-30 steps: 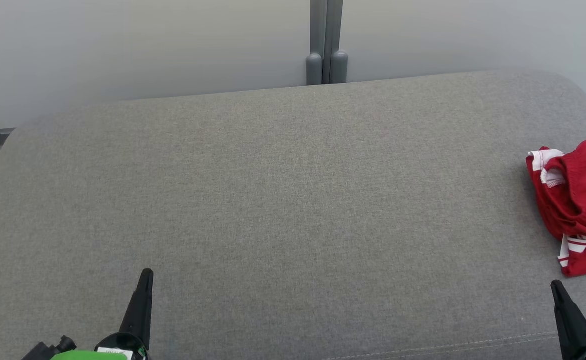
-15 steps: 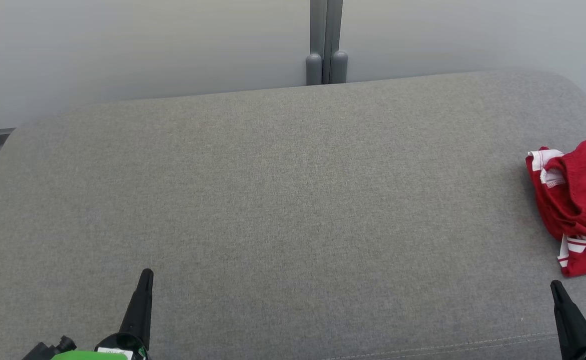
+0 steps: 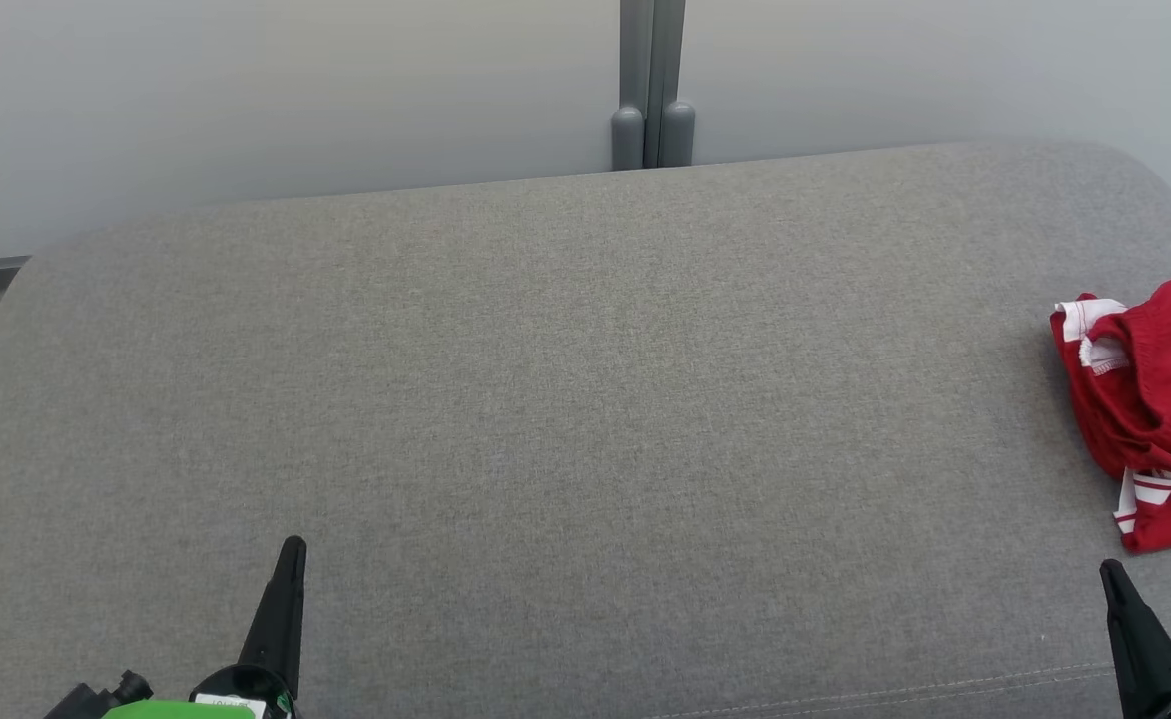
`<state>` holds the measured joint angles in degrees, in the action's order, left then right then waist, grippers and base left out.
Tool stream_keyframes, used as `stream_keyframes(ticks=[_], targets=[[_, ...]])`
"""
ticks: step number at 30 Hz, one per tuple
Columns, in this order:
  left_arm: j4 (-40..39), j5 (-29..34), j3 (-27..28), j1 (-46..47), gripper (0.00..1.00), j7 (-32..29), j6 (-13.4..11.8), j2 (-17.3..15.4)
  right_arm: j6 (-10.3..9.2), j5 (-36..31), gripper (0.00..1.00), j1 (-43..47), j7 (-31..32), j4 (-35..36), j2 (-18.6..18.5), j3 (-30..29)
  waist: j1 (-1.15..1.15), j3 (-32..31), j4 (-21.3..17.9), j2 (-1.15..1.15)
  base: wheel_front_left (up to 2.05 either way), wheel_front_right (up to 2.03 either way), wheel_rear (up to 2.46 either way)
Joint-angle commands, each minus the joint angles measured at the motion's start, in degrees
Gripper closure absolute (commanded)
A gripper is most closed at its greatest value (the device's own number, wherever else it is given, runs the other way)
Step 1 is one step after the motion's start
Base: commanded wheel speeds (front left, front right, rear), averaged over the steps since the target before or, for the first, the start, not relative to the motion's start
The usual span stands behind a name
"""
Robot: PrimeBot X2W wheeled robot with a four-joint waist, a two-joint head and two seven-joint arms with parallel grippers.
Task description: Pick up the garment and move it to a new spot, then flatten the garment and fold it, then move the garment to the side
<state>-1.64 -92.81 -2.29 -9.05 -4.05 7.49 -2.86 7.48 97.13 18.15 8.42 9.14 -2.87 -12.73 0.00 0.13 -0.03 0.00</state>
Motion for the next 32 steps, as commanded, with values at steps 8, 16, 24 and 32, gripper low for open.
stream_keyframes(ticks=[8,16,24,32], targets=[[-0.2,0.1,0.1,-0.7,1.00,-0.2,0.2,0.1,0.02,0.1,1.00,0.3,-0.1,0.2,-0.1,0.0,0.00,0.0,0.0,0.00,0.00,0.00,0.00],[-0.2,0.2,0.1,-0.7,1.00,-0.2,0.2,0.1,0.02,0.1,1.00,0.3,-0.1,0.2,-0.1,0.0,0.00,0.0,0.0,0.00,0.00,0.00,0.00],[-0.2,0.2,0.1,-0.7,1.00,-0.2,0.2,0.1,0.02,0.1,1.00,0.3,-0.1,0.2,-0.1,0.0,0.00,0.0,0.0,0.00,0.00,0.00,0.00],[-0.2,0.2,0.1,-0.7,1.00,-0.3,0.2,0.1,0.02,0.1,1.00,0.3,-0.1,0.2,-0.1,0.0,0.00,0.0,0.0,0.00,0.00,0.00,0.00]])
